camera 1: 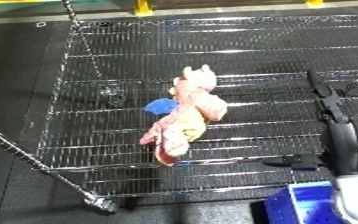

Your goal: Pick up the object and place it into the box

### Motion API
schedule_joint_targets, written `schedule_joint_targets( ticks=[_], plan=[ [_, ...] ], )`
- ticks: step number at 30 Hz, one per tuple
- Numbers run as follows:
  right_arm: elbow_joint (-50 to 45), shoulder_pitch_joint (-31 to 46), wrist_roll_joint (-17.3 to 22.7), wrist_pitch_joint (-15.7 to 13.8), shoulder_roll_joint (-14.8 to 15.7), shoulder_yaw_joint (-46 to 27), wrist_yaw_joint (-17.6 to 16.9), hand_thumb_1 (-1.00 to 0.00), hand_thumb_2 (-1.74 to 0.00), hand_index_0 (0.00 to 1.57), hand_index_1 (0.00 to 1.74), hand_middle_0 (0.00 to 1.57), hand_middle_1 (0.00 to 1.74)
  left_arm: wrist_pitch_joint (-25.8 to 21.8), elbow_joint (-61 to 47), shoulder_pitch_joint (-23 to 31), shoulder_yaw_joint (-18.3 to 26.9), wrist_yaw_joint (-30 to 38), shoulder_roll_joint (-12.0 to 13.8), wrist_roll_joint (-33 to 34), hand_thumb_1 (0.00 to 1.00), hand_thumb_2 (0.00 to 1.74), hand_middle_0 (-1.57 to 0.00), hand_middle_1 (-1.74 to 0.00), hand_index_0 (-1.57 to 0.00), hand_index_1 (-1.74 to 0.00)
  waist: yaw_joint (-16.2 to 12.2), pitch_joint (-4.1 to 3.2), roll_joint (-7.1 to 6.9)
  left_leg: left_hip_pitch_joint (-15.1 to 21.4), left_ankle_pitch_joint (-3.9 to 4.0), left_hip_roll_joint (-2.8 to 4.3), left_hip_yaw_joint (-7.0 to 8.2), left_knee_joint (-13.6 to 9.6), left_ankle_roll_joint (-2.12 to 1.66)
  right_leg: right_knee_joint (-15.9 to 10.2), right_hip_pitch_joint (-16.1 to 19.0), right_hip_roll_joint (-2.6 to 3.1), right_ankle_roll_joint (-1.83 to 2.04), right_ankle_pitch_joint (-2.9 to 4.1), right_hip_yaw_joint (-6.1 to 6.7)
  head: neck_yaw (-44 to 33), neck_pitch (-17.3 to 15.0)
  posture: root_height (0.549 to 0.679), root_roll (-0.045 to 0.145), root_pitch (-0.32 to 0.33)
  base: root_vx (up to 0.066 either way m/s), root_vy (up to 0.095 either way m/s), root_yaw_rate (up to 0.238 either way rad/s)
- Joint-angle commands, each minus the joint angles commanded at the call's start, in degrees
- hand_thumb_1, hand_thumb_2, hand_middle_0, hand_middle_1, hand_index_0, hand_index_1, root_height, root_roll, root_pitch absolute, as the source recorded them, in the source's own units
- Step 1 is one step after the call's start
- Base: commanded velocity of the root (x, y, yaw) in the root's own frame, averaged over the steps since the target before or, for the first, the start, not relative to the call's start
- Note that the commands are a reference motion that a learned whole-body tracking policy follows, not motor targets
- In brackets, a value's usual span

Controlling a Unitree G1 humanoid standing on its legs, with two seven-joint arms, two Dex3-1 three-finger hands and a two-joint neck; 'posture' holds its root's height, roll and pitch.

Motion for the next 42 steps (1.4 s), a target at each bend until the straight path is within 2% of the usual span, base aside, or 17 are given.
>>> schedule_joint_targets(
  ticks=[5,10,18,23,26,32,36,42],
  plan=[
    [4.38,-7.05,0.17,0.64,-2.56,4.99,0.51,0.00,0.00,0.00,0.00,0.00,0.00,-0.63,-0.09,0.41,-0.73,0.05,1.00,-0.84,1.00,1.74,-1.57,-1.74,-1.57,-1.74,1.51,0.00,0.48,-1.18,-0.14,-0.29,-0.52,0.45,0.01,0.11,-0.98,-0.28,0.08,0.17,-0.27,1.57,0.48,0.627,0.046,-0.158,0.003,0.013,0.058],
    [12.63,-17.30,0.21,1.39,-5.01,12.24,1.20,0.00,0.00,0.00,0.00,0.00,0.00,-1.32,-0.26,0.80,-1.94,0.21,1.98,-1.38,1.00,1.74,-1.57,-1.74,-1.57,-1.74,3.32,0.00,0.88,-3.14,-0.32,-0.71,-1.31,1.77,0.01,0.46,-2.33,-0.53,-0.04,0.54,-0.59,2.98,0.85,0.625,0.040,-0.140,-0.006,0.021,0.057],
    [24.95,-29.47,1.21,2.37,-4.21,21.59,2.88,0.00,0.00,0.00,0.00,0.00,0.00,-2.57,-0.60,0.54,-3.20,0.13,3.32,-2.28,1.00,1.74,-1.57,-1.74,-1.57,-1.74,5.80,0.00,1.56,-5.66,0.58,-1.10,-2.23,0.77,-0.26,-1.33,-3.76,-1.33,-0.01,1.86,-1.61,4.05,2.57,0.628,0.028,-0.096,0.000,0.024,0.093],
    [33.21,-36.46,0.42,3.12,-3.61,27.35,4.43,0.00,0.00,0.00,0.00,0.00,0.00,-3.24,-1.11,0.83,-3.86,0.13,4.05,-2.64,1.00,1.74,-1.57,-1.74,-1.57,-1.74,7.63,0.00,1.99,-7.44,0.26,-1.54,-3.08,1.68,-0.26,-1.06,-4.73,-1.50,-0.28,1.84,-2.04,5.91,3.11,0.628,0.024,-0.075,0.000,0.018,0.092],
    [37.78,-39.58,-0.79,3.54,-3.21,30.31,5.42,0.00,0.00,0.00,0.00,0.00,0.00,-3.60,-1.36,1.32,-4.27,-0.06,4.47,-2.83,1.00,1.74,-1.57,-1.74,-1.57,-1.74,8.57,0.00,2.38,-8.51,-0.03,-1.73,-3.56,2.49,-0.30,-0.58,-5.40,-1.56,-0.31,1.74,-2.25,7.34,3.39,0.627,0.020,-0.065,-0.001,0.017,0.079],
    [44.68,-41.50,-3.95,4.44,-1.64,33.79,7.24,0.00,0.00,0.00,0.00,0.00,0.00,-4.06,-1.64,1.85,-4.85,-0.31,4.95,-3.00,1.00,1.74,-1.57,-1.74,-1.57,-1.74,9.88,0.00,2.89,-10.23,-0.21,-1.96,-4.25,3.12,-0.41,-0.21,-6.57,-1.73,-0.27,1.76,-2.82,9.32,3.62,0.627,0.013,-0.044,-0.006,0.010,0.078],
    [49.03,-40.32,-5.45,5.36,0.82,33.90,8.21,0.00,0.00,0.00,0.00,0.00,0.00,-4.04,-1.76,1.66,-5.13,-0.28,4.79,-2.93,1.00,1.74,-1.57,-1.74,-1.57,-1.74,10.44,0.00,3.15,-10.66,-0.35,-2.04,-4.51,3.15,-0.37,-0.21,-6.78,-1.80,-0.29,1.68,-3.05,10.17,3.85,0.627,0.011,-0.036,-0.006,0.006,0.066],
    [53.16,-38.13,-9.81,6.49,4.54,35.12,10.11,0.00,0.00,0.00,0.00,0.00,0.00,-4.29,-2.33,1.60,-5.44,-0.19,4.25,-2.62,1.00,1.74,-1.57,-1.74,-1.57,-1.74,10.86,0.00,3.44,-10.42,-0.51,-1.98,-4.55,2.68,-0.38,-0.44,-6.53,-1.73,-0.34,1.49,-3.16,10.73,4.09,0.628,0.011,-0.032,0.001,0.012,0.020]
  ],
)
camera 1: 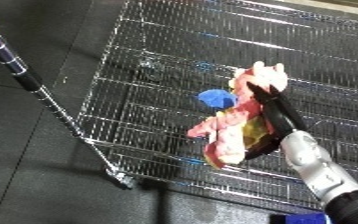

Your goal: Pick up the object and place it into the box

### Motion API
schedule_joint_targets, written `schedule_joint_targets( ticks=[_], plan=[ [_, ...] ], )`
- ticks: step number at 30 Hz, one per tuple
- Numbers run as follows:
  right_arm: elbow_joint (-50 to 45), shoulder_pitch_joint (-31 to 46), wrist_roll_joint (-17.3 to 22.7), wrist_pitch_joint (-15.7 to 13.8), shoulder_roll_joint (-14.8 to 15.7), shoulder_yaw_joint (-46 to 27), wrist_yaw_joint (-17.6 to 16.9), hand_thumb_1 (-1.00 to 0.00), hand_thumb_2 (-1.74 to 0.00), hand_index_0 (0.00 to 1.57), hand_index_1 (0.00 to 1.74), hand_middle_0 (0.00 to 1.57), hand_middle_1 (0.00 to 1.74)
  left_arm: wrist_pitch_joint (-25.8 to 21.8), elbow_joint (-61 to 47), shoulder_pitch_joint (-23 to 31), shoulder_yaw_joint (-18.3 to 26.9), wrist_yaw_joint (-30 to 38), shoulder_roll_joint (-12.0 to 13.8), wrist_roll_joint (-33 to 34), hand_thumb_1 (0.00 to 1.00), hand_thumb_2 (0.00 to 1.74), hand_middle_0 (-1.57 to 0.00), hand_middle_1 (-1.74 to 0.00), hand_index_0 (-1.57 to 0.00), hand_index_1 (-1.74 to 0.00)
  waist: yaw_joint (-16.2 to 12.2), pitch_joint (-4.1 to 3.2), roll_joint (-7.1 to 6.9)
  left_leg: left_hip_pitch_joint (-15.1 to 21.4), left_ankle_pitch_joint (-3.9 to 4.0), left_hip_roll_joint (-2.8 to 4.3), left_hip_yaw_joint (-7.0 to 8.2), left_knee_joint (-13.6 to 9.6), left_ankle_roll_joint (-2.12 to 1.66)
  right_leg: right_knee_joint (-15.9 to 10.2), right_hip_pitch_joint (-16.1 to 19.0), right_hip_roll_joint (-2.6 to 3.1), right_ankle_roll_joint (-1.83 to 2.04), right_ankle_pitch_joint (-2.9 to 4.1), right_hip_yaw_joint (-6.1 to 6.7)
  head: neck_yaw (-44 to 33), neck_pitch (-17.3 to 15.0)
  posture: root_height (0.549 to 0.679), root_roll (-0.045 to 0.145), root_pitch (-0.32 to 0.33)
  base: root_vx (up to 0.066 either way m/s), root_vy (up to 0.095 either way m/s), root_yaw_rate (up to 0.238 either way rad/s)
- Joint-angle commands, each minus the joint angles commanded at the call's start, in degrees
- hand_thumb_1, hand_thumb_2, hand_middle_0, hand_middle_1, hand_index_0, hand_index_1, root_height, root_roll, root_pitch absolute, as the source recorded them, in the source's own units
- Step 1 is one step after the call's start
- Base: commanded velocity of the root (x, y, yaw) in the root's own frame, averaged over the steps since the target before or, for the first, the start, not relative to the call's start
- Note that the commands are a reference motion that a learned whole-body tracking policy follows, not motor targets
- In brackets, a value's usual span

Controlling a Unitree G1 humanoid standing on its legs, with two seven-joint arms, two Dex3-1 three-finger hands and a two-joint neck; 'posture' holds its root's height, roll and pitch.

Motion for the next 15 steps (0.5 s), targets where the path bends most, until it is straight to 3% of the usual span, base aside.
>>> schedule_joint_targets(
  ticks=[5,15],
  plan=[
    [1.47,1.75,-1.67,0.61,2.49,-0.40,0.47,0.00,0.00,0.00,0.00,0.00,0.00,0.18,-0.18,0.03,0.08,0.30,-0.60,0.44,1.00,1.74,-1.57,-1.74,-1.57,-1.74,-0.36,0.00,0.07,0.36,-0.01,0.18,0.21,-0.49,-0.05,-0.15,0.09,0.22,-0.07,-0.23,0.12,-0.52,0.13,0.629,0.013,-0.031,-0.001,0.018,-0.011],
    [2.15,2.57,0.94,1.21,4.54,-2.97,-0.25,-0.50,-0.87,0.79,0.87,0.79,0.87,0.67,-0.12,-0.61,0.17,0.75,-1.20,0.10,1.00,1.74,-1.57,-1.74,-1.57,-1.74,-1.27,0.00,-0.07,1.40,0.31,0.67,0.84,-1.85,-0.18,-0.70,0.46,0.56,-0.15,-0.52,0.58,-1.02,0.95,0.630,0.016,-0.033,-0.005,0.010,-0.039]
  ],
)
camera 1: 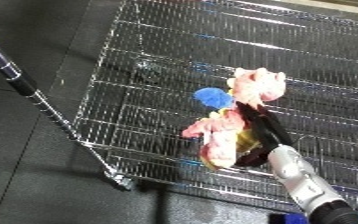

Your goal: Pick up the object and place it into the box

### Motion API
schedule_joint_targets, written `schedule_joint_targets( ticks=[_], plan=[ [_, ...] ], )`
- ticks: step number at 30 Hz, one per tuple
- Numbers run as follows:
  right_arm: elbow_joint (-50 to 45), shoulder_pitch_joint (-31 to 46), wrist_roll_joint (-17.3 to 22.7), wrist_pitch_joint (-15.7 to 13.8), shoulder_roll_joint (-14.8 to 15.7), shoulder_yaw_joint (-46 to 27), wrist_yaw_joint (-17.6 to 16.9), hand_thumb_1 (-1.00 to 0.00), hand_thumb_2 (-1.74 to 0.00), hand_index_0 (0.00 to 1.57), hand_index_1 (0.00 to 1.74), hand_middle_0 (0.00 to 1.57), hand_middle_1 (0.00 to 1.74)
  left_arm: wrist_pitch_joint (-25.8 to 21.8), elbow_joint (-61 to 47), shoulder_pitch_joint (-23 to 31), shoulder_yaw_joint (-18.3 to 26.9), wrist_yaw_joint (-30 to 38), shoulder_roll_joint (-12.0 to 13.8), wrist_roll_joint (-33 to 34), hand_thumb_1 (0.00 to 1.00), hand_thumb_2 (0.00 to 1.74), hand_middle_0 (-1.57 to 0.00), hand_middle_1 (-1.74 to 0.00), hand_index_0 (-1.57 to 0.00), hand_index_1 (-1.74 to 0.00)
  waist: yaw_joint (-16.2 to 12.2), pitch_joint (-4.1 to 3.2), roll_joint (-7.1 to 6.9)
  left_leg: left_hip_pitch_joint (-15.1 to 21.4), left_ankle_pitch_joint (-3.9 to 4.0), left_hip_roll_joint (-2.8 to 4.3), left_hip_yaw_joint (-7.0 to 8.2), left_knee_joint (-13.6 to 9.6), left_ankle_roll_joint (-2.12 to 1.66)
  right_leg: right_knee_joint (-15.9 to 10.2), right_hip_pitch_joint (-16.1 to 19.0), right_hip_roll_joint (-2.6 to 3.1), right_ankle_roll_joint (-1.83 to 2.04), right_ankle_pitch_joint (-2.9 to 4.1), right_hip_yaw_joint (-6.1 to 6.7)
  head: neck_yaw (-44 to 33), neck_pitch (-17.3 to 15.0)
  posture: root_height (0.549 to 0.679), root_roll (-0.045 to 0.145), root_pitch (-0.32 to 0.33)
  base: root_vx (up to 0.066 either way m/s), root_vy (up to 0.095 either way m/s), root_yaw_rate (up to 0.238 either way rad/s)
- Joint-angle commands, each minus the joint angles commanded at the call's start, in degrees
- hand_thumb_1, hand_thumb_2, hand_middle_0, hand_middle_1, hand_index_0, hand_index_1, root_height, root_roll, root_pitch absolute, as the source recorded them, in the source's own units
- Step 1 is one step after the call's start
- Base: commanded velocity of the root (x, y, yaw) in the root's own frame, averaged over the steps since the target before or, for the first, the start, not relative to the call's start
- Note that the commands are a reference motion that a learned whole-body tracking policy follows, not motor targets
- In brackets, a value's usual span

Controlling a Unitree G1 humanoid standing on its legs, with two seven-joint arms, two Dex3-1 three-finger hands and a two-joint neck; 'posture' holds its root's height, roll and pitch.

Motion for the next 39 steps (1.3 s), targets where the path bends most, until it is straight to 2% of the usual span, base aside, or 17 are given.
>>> schedule_joint_targets(
  ticks=[10,15,20,23,27,31,34,39],
  plan=[
    [-0.95,0.09,1.80,-0.16,-0.16,-1.06,-1.03,-1.00,-1.74,1.57,1.74,1.57,1.74,-0.14,-0.10,0.28,-0.17,-0.84,0.50,-1.18,1.00,1.74,-1.57,-1.74,-1.57,-1.74,0.20,0.00,0.22,0.79,0.31,0.14,0.17,-0.54,-0.24,-0.01,0.51,-0.23,0.10,-0.11,-0.45,0.97,-0.36,0.630,0.017,-0.043,-0.010,-0.002,-0.007],
    [-0.83,-0.18,1.69,0.06,-0.67,-1.49,-1.81,-1.00,-1.74,1.57,1.74,1.57,1.74,-0.03,0.19,-0.06,-0.48,-1.26,0.80,-1.25,1.00,1.74,-1.57,-1.74,-1.57,-1.74,0.35,0.00,0.23,1.11,0.51,0.16,0.00,-0.69,-0.31,0.08,0.80,-0.35,0.18,0.02,-0.63,1.96,-0.70,0.629,0.016,-0.051,-0.026,-0.017,0.024],
    [-2.90,0.00,3.21,-0.41,-1.78,-2.69,-2.89,-1.00,-1.74,1.57,1.74,1.57,1.74,0.19,1.06,-1.33,-0.56,-1.26,0.79,-1.27,1.00,1.74,-1.57,-1.74,-1.57,-1.74,-0.39,0.00,-0.20,1.76,0.45,0.38,0.17,-0.49,-0.26,0.36,1.10,-0.22,0.16,0.06,-0.37,2.26,-0.46,0.628,0.019,-0.065,-0.029,-0.013,-0.046],
    [-5.84,0.80,4.11,-1.05,-3.15,-3.80,-3.87,-1.00,-1.74,1.57,1.74,1.57,1.74,0.31,1.55,-1.99,-0.59,-1.20,0.87,-1.13,1.00,1.74,-1.57,-1.74,-1.57,-1.74,-1.20,0.00,-0.56,2.14,0.38,0.59,0.33,-0.19,-0.17,0.76,1.15,-0.11,0.15,0.03,-0.11,2.30,-0.47,0.627,0.021,-0.075,-0.033,-0.012,-0.088],
    [-12.37,3.67,4.85,-2.56,-6.45,-6.67,-5.92,-1.00,-1.74,1.57,1.74,1.57,1.74,0.63,2.41,-2.39,-0.58,-1.23,0.78,-0.80,1.00,1.74,-1.57,-1.74,-1.57,-1.74,-3.01,0.00,-1.13,2.60,0.34,0.89,0.68,0.32,0.05,1.71,1.13,0.05,0.13,-0.05,0.36,1.92,-0.77,0.624,0.025,-0.093,-0.027,-0.028,-0.078],
    [-21.01,9.20,4.22,-3.90,-9.76,-11.68,-8.89,-1.00,-1.74,1.57,1.74,1.57,1.74,0.84,3.40,-2.60,-0.57,-1.33,0.55,0.05,1.00,1.74,-1.57,-1.74,-1.57,-1.74,-5.06,0.00,-1.51,3.15,0.31,1.15,1.24,0.58,0.30,2.39,1.13,0.05,0.20,0.09,0.79,1.79,-1.47,0.622,0.031,-0.111,-0.016,-0.026,-0.080],
    [-32.23,17.75,1.46,-4.90,-11.77,-18.28,-11.75,-1.00,-1.74,1.57,1.74,1.57,1.74,0.94,4.52,-2.87,-0.13,-1.23,-0.28,0.90,1.00,1.74,-1.57,-1.74,-1.57,-1.74,-7.26,0.00,-1.81,3.92,0.30,1.42,1.89,0.47,0.63,2.38,1.41,0.02,0.27,0.38,1.17,2.32,-1.72,0.621,0.036,-0.126,-0.009,-0.033,-0.111],
    [-45.38,29.96,-1.44,-5.02,-12.66,-28.40,-14.58,-1.00,-1.74,1.57,1.74,1.57,1.74,0.92,5.74,-3.25,0.08,-0.86,-1.80,1.38,1.00,1.74,-1.57,-1.74,-1.57,-1.74,-10.41,0.00,-1.72,4.89,0.53,1.59,2.87,-0.04,0.97,1.42,1.91,-0.13,0.36,1.30,1.72,4.25,-2.05,0.620,0.044,-0.145,-0.016,-0.036,-0.108]
  ],
)
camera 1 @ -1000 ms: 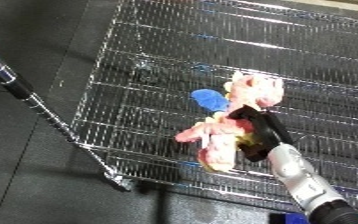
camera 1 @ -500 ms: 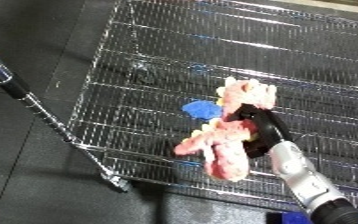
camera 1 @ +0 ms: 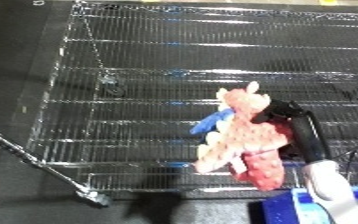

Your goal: Pick up the object and place it into the box

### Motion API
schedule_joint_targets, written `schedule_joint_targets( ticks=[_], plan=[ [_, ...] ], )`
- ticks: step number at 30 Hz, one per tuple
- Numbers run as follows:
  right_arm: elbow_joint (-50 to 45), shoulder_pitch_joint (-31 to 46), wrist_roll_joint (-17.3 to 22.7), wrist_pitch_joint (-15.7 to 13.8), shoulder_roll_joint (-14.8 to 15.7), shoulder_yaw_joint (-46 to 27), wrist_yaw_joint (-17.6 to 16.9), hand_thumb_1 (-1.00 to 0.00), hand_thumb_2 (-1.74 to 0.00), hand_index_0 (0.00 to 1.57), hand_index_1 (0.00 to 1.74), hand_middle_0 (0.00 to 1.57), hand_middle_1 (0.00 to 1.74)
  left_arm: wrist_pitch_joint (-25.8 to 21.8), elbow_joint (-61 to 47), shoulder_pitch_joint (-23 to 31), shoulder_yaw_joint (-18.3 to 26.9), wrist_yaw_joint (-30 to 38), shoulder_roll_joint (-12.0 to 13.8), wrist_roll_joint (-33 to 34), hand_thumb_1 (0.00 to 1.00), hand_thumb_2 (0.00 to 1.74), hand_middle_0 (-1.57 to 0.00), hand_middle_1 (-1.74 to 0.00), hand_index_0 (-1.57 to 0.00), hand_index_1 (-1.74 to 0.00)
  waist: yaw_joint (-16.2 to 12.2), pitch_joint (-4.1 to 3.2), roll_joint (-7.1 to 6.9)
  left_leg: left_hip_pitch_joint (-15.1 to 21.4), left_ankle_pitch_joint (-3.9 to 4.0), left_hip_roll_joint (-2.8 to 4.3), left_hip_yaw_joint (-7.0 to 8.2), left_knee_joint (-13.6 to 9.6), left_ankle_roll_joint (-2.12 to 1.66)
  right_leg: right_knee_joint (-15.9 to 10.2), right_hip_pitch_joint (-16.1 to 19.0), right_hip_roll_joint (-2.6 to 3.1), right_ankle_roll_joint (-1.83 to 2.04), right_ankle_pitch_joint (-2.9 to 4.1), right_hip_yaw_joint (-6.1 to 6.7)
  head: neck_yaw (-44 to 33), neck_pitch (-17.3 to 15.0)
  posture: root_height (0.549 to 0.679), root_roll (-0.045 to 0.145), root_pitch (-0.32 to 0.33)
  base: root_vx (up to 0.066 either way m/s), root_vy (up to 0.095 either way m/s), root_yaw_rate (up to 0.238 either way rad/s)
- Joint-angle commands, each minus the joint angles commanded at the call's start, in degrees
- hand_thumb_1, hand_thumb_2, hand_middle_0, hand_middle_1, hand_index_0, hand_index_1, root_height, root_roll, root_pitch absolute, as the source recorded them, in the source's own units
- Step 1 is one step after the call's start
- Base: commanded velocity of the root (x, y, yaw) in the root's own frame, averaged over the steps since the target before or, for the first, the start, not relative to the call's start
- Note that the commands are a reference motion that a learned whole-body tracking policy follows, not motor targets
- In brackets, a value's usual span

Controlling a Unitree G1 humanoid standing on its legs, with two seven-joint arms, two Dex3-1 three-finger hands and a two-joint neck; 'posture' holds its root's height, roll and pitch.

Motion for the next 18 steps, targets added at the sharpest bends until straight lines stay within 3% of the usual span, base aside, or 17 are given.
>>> schedule_joint_targets(
  ticks=[6,13,18],
  plan=[
    [-9.66,9.32,-2.80,-0.69,-0.66,-10.11,-2.69,-1.00,-1.74,1.57,1.74,1.57,1.74,0.25,-0.70,-0.52,-0.01,-0.21,-1.26,0.25,1.00,1.74,-1.57,-1.74,-1.57,-1.74,-3.53,0.00,0.60,1.65,0.10,0.02,1.36,-0.65,0.15,-1.96,1.39,0.01,0.15,0.86,1.20,3.77,-0.94,0.622,0.058,-0.167,-0.021,-0.037,-0.187],
    [-15.28,18.21,-3.19,-2.35,-0.42,-21.71,-6.54,-1.00,-1.74,1.57,1.74,1.57,1.74,0.44,-1.57,-1.36,-0.56,-0.60,-2.07,0.75,1.00,1.74,-1.57,-1.74,-1.57,-1.74,-7.82,0.00,1.47,4.26,-0.03,0.39,3.02,-1.38,0.11,-3.22,3.17,0.27,0.35,0.90,2.40,10.09,-1.60,0.624,0.073,-0.192,0.004,-0.014,-0.174],
    [-16.20,23.54,-2.86,-3.01,-0.29,-28.68,-8.79,-1.00,-1.74,1.57,1.74,1.57,1.74,0.64,-1.87,-1.91,-1.55,-1.16,-2.26,0.84,1.00,1.74,-1.57,-1.74,-1.57,-1.74,-10.58,0.00,2.12,6.33,-0.33,0.58,4.17,-2.03,0.08,-3.79,4.39,0.41,0.30,0.51,3.04,14.52,-1.81,0.626,0.084,-0.204,0.017,0.008,-0.140]
  ],
)
